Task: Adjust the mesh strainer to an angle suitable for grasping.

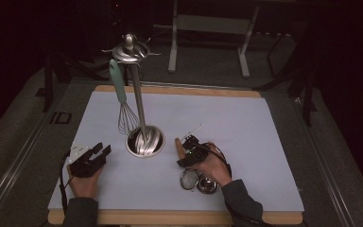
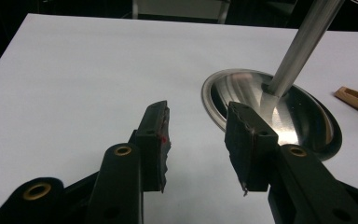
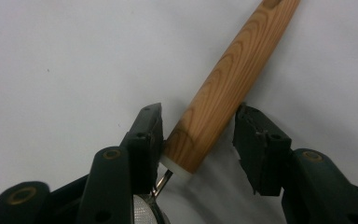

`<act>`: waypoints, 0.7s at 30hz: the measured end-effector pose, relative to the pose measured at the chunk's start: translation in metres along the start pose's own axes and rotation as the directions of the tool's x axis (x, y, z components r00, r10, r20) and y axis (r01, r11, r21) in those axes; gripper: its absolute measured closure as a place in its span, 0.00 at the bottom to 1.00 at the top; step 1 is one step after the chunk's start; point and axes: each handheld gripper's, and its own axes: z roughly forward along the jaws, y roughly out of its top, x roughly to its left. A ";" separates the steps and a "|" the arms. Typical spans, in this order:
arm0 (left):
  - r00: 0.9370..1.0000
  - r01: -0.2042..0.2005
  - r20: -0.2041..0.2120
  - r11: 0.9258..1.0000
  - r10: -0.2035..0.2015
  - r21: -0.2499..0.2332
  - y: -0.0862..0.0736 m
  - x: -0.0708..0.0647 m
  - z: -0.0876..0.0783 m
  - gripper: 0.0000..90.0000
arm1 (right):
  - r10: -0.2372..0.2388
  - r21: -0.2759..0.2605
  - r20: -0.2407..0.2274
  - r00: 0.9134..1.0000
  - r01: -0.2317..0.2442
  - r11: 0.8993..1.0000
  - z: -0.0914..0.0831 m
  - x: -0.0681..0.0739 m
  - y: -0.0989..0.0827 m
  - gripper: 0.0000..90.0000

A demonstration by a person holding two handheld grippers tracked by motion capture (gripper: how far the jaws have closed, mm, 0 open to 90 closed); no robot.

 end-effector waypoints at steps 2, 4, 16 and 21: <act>1.000 0.002 0.000 1.000 -0.002 0.000 0.000 0.000 0.000 0.67 | -0.011 -0.002 0.008 1.000 0.011 1.000 0.002 0.001 0.003 0.61; 1.000 0.002 0.001 1.000 -0.002 0.000 0.000 0.001 0.000 0.67 | -0.007 -0.010 0.012 1.000 0.008 1.000 0.003 0.000 0.007 0.64; 1.000 0.001 0.002 1.000 -0.001 0.000 0.000 0.000 0.000 0.67 | 0.074 0.062 -0.037 0.997 -0.071 0.996 0.007 0.000 0.018 0.74; 1.000 0.001 0.001 1.000 -0.001 -0.001 0.000 0.000 0.000 0.67 | 0.068 0.009 -0.019 0.997 -0.068 0.998 -0.001 -0.001 0.020 0.79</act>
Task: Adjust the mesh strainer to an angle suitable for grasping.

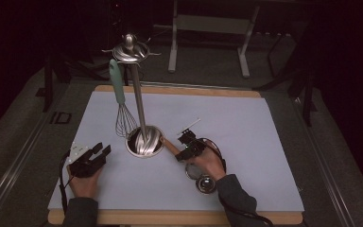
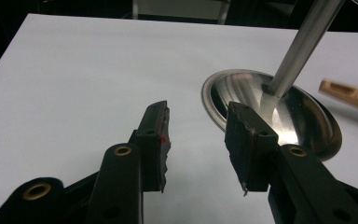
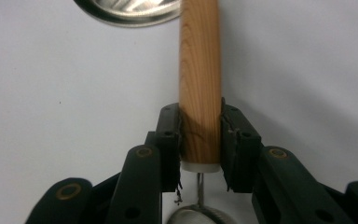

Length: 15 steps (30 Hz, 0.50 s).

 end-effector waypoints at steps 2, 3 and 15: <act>1.000 -0.001 0.000 1.000 0.001 0.000 0.000 0.000 0.000 0.67 | 0.004 -0.021 0.005 1.000 -0.004 1.000 -0.005 -0.001 0.000 0.79; 1.000 -0.001 0.000 1.000 0.001 0.000 0.000 0.000 0.000 0.67 | -0.003 -0.033 0.006 1.000 0.003 0.999 -0.007 -0.002 0.000 0.79; 1.000 -0.005 -0.001 1.000 0.005 0.003 0.000 -0.001 0.001 0.67 | -0.016 -0.119 0.007 1.000 0.017 0.993 -0.029 -0.009 -0.001 0.79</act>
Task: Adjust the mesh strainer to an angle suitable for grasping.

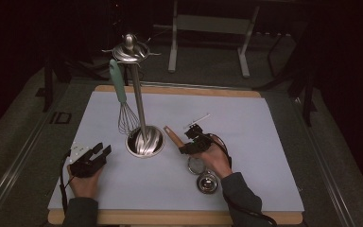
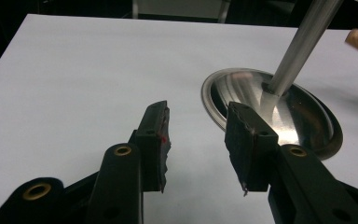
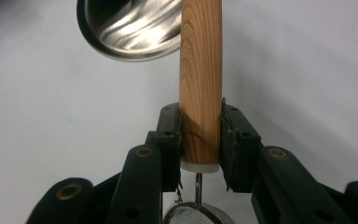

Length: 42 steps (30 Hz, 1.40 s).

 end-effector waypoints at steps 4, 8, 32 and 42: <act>1.000 -0.002 0.001 1.000 0.002 0.001 0.000 0.000 0.000 0.67 | 0.007 -0.024 0.008 1.000 -0.007 1.000 -0.007 -0.003 0.002 0.79; 1.000 -0.005 0.001 1.000 0.005 0.003 0.000 0.000 0.000 0.67 | 0.010 -0.047 0.004 1.000 -0.010 0.999 -0.012 -0.005 0.004 0.79; 1.000 -0.001 0.001 1.000 0.001 0.000 0.000 0.000 0.000 0.67 | -0.016 -0.265 -0.019 1.000 0.011 0.964 -0.057 -0.022 0.022 0.79; 1.000 -0.003 0.000 1.000 0.003 0.000 0.000 0.000 0.000 0.67 | -0.047 -0.388 0.003 0.999 0.044 0.920 -0.077 -0.025 0.028 0.79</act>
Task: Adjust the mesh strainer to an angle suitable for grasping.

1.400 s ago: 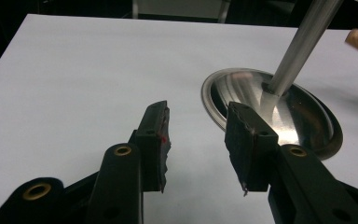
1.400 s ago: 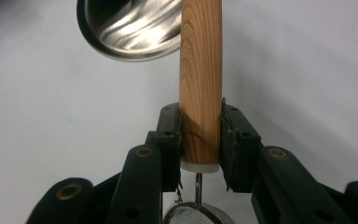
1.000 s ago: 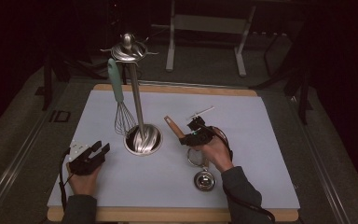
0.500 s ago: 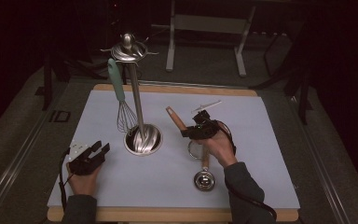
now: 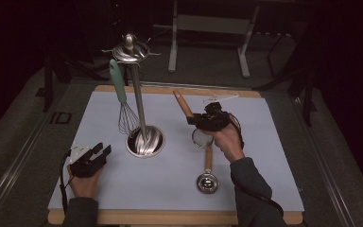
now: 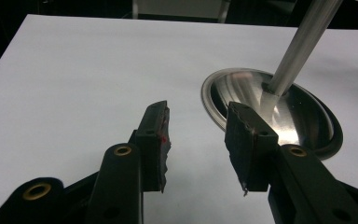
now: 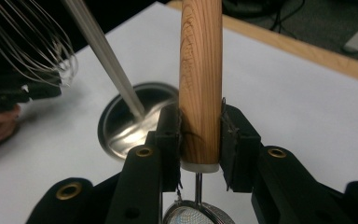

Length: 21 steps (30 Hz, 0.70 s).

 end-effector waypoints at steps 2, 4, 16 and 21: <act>1.000 0.000 0.000 1.000 0.000 0.000 0.000 0.000 0.000 0.67 | -0.003 -0.014 0.001 1.000 0.003 1.000 -0.001 0.000 0.001 0.79; 1.000 0.000 -0.001 1.000 0.000 0.000 0.000 0.000 0.000 0.67 | -0.016 -0.052 0.001 1.000 0.016 0.999 -0.005 0.000 0.003 0.79; 1.000 0.002 0.000 1.000 -0.002 -0.001 0.000 0.000 0.000 0.67 | -0.121 -0.209 -0.027 0.992 0.112 0.971 -0.023 0.010 0.018 0.79; 1.000 0.000 0.001 1.000 0.000 0.000 0.000 0.000 0.000 0.67 | -0.180 -0.261 -0.046 0.983 0.162 0.952 -0.027 0.015 0.022 0.79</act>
